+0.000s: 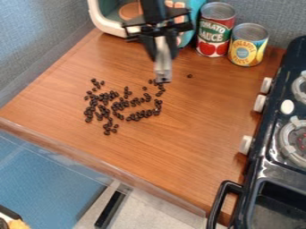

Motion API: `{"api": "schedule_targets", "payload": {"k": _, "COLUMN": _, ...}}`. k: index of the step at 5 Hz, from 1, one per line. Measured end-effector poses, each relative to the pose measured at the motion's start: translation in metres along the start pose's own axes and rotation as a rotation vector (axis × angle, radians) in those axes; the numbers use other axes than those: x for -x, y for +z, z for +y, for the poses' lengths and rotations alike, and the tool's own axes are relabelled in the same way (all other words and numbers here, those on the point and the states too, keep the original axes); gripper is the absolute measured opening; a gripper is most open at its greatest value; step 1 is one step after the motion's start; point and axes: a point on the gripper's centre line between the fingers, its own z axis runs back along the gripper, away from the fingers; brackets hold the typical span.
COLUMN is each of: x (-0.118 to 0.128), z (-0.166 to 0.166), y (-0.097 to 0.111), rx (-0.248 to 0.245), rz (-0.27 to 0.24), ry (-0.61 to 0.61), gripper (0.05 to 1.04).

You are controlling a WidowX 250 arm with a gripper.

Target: Sweep into pile

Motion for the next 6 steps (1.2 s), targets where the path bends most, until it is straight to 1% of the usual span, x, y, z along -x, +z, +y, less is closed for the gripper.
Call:
{"api": "schedule_targets", "payload": {"k": 1, "x": -0.012, "z": -0.017, "y": -0.024, "rx": -0.012, "rz": 0.011, "ry": 0.091, "gripper": 0.372}}
{"api": "schedule_targets", "payload": {"k": 2, "x": -0.018, "z": -0.030, "y": -0.040, "rx": -0.011, "rz": 0.013, "ry": 0.108, "gripper": 0.372}}
{"api": "schedule_targets", "payload": {"k": 3, "x": -0.017, "z": -0.035, "y": -0.058, "rx": -0.016, "rz": 0.029, "ry": 0.124, "gripper": 0.372}}
{"api": "schedule_targets", "payload": {"k": 4, "x": -0.016, "z": -0.048, "y": -0.063, "rx": -0.001, "rz": 0.005, "ry": 0.129, "gripper": 0.372}}
{"api": "schedule_targets", "payload": {"k": 5, "x": -0.014, "z": -0.058, "y": -0.074, "rx": 0.021, "rz": -0.021, "ry": 0.146, "gripper": 0.372}}
{"api": "schedule_targets", "payload": {"k": 6, "x": -0.018, "z": -0.064, "y": -0.075, "rx": 0.044, "rz": -0.052, "ry": 0.184, "gripper": 0.372}}
